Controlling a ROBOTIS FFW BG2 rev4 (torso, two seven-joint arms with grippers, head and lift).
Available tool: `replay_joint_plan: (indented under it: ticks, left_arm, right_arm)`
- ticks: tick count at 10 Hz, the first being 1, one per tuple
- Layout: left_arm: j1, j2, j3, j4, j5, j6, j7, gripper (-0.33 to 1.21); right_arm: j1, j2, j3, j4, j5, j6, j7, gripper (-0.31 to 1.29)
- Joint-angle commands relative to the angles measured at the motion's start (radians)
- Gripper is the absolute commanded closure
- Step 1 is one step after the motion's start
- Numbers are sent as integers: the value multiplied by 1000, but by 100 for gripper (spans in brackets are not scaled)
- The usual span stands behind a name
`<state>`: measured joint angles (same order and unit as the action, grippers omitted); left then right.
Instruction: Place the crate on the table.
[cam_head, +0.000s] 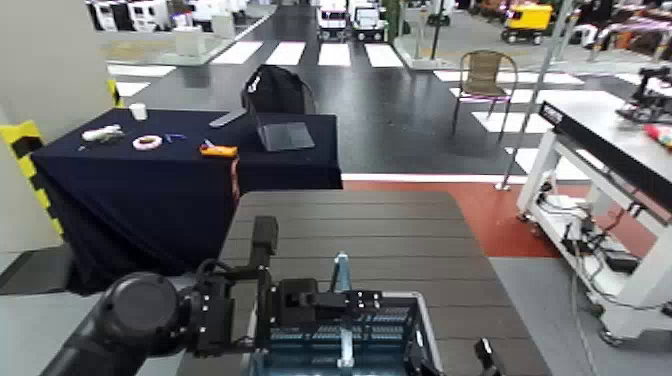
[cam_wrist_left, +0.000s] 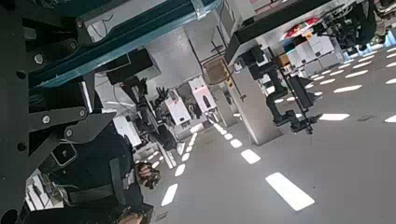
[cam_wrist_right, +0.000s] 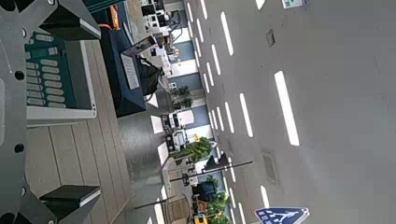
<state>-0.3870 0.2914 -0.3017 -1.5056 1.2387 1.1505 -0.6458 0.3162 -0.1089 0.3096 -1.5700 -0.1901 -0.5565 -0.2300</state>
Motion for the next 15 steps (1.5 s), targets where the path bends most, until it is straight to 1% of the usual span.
replay_joint_plan:
  ticks: [1,2,3,4,5,6,7,8,9,12,15]
  left_arm:
    - [-66,-3,-43,70,-88,-41,-58,120]
    - [-102,-5,-80,107,-111,-64,-92,120]
    - [-133,-9,-99,133,-133,-78,-117,120]
    - [-165,-15,-131,176,-136,-106,-135,120]
    - [-201,-28,-158,216,-151,-133,-153,120]
    - [-231,-46,-171,265,-191,-156,-190,120]
    - [-257,-57,-188,308,-205,-175,-199,120]
    - [-286,-67,-211,360,-220,-202,-229,120]
    - [-323,-86,-231,416,-268,-232,-281,120]
    - [-392,-117,-258,542,-306,-311,-328,120]
    - [-424,-143,-254,627,-327,-353,-342,120]
  right_arm:
    - [-2,1,3,2,0,-3,0,13]
    - [-3,0,5,4,0,-5,0,13]
    - [-5,0,8,4,-2,-5,-2,13]
    - [-5,0,10,5,-3,-8,-2,13]
    - [-5,0,10,4,-5,-8,-2,13]
    - [-5,-2,10,4,-5,-10,-2,13]
    - [-6,-2,13,5,-6,-14,-2,13]
    - [-8,-2,14,7,-8,-16,-2,13]
    - [-8,-2,14,7,-9,-17,-2,13]
    - [-14,-5,22,10,-12,-22,-2,13]
    - [-20,-6,29,13,-15,-26,-2,13]
